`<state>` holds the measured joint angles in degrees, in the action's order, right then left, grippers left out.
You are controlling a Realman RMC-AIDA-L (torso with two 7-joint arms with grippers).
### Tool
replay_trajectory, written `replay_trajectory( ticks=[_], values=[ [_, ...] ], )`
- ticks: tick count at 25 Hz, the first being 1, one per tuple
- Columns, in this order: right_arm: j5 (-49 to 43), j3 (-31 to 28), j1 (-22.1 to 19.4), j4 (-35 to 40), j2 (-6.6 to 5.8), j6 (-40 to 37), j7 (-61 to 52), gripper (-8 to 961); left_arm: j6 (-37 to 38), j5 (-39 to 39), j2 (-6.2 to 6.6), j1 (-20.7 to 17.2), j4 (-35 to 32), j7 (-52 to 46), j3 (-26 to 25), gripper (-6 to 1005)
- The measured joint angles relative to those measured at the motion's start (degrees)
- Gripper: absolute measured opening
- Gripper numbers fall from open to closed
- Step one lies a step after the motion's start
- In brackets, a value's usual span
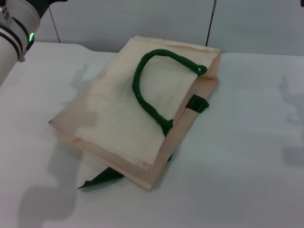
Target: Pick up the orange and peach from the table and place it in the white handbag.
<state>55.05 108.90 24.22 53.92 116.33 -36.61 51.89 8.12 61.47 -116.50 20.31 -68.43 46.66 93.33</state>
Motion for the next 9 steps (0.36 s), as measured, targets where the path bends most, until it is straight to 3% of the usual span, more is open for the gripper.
replay_trajectory(
  ticks=[3, 9],
  values=[
    [3.3, 3.3, 0.5, -2.0, 0.11, -4.3, -0.1, 771, 0.0, 0.0, 0.01, -0.2, 0.0, -0.1, 0.0, 661],
    [7.3, 4.6, 0.2, 0.1, -0.05, -0.7, -0.2, 771, -0.2, -0.1, -0.02, -1.4, 0.0, 0.0, 0.0, 661]
  ],
)
